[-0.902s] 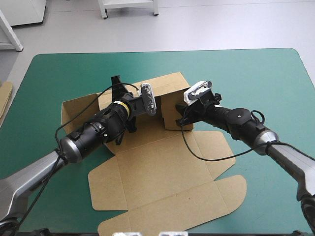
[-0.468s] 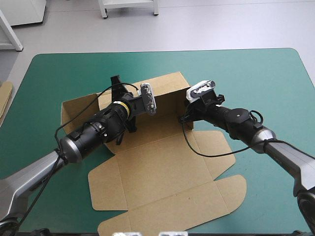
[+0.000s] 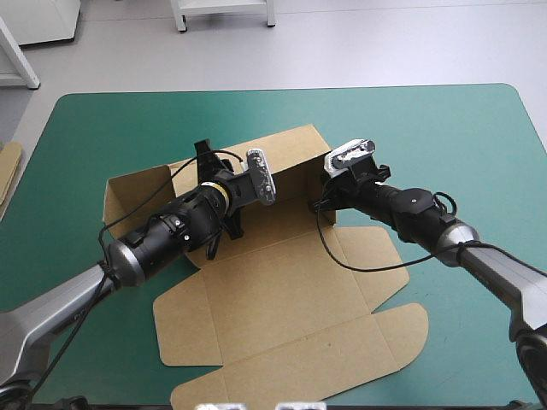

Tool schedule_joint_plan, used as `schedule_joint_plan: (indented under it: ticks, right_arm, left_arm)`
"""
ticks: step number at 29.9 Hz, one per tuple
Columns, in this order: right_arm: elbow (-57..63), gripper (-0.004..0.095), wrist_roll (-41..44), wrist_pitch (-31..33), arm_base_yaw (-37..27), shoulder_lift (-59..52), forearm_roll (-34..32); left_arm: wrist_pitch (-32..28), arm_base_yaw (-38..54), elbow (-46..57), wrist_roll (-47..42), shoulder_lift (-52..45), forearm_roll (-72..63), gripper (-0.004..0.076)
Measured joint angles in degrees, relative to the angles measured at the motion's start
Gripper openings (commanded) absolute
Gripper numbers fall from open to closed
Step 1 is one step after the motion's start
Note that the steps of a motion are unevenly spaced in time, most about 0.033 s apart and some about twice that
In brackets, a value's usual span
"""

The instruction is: Fold the box

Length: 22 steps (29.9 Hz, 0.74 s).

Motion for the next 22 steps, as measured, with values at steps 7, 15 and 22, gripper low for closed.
schedule_joint_plan:
  ticks: [7,15,22]
  right_arm:
    - [0.0,0.0001,-0.05,0.06,0.0,0.05,0.36]
    - [0.0,0.0002,-0.45,2.0,0.1,0.1,0.2]
    - [0.0,0.0002,-0.08,1.79,0.55,0.1,0.02]
  left_arm:
    - [4.91,-4.3,0.5,-1.67,-1.39,-1.44,0.048]
    - [11.14,-9.72,0.97,-3.87,-5.14,-2.2,0.048]
    - [14.95,-15.37,0.97,-7.27,-8.64,-1.51,0.048]
